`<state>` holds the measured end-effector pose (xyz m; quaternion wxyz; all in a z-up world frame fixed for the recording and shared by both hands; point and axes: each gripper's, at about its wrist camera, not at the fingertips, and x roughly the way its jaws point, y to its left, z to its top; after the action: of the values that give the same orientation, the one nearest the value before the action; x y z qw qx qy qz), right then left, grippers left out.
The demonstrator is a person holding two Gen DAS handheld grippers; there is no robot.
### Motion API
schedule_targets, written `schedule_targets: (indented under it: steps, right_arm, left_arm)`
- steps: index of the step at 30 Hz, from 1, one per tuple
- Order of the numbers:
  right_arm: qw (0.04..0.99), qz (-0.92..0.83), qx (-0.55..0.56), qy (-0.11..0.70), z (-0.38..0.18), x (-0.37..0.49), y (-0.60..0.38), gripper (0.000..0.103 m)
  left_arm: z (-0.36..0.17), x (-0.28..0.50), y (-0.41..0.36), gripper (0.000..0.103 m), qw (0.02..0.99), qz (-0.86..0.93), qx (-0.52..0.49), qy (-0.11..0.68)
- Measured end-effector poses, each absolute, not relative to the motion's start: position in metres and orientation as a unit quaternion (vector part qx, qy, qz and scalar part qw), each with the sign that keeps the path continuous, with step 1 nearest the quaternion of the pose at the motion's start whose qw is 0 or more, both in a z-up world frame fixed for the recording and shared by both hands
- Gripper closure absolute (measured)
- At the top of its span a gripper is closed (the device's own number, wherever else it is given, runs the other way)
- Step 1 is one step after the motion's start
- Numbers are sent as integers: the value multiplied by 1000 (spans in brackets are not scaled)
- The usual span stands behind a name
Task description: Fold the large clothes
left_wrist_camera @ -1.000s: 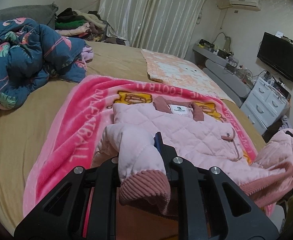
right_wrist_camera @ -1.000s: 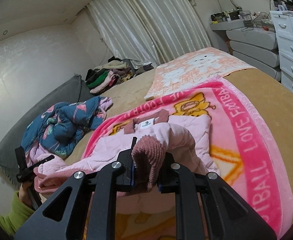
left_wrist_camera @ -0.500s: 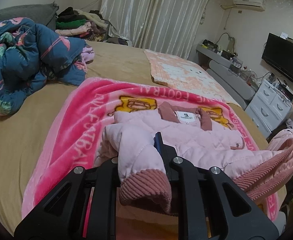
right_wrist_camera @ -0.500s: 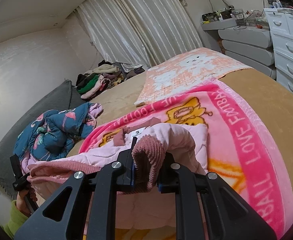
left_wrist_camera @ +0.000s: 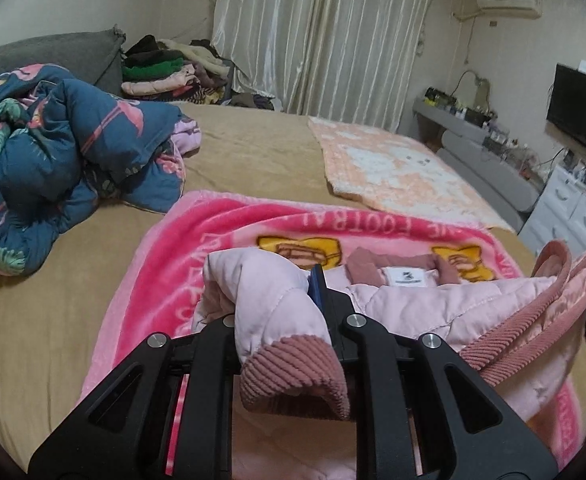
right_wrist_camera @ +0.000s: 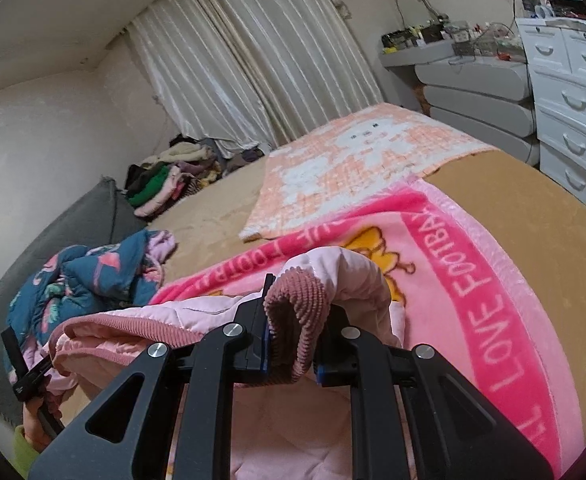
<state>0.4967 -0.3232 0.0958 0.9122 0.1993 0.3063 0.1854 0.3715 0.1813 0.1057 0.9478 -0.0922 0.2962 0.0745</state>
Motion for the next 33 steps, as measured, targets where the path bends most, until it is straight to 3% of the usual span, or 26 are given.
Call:
schedule_targets:
  steps: [10, 16, 17, 18, 19, 20, 23, 28, 31, 33]
  right_arm:
    - [893, 164, 219, 358, 38, 525, -320, 87]
    - [871, 188, 281, 357, 26, 519, -329, 73]
    - [868, 193, 290, 352, 26, 515, -331, 63]
    - [865, 201, 302, 346, 27, 509, -332, 33]
    - [867, 198, 315, 331, 26, 495, -333, 14]
    - [870, 192, 318, 323, 24, 485, -332, 4]
    - [870, 200, 295, 342, 11, 457, -312, 4]
    - [908, 183, 151, 346, -10, 408, -261, 4]
    - [911, 176, 84, 364, -24, 405, -237, 4]
    - [913, 171, 65, 364, -28, 405, -230, 4]
  left_arm:
    - [62, 397, 180, 91, 939, 87, -85, 322]
    - [53, 401, 180, 91, 937, 90, -83, 326]
    - [52, 401, 180, 91, 937, 90, -83, 326]
    - [52, 401, 179, 91, 937, 89, -83, 327]
    - [52, 400, 179, 91, 937, 89, -83, 326]
    - [51, 400, 179, 91, 937, 90, -84, 326]
    - [51, 400, 179, 88, 937, 88, -88, 327]
    - [53, 397, 170, 77, 938, 78, -78, 327]
    - [60, 392, 164, 61, 941, 68, -80, 321]
    - [67, 386, 161, 45, 945, 55, -90, 310]
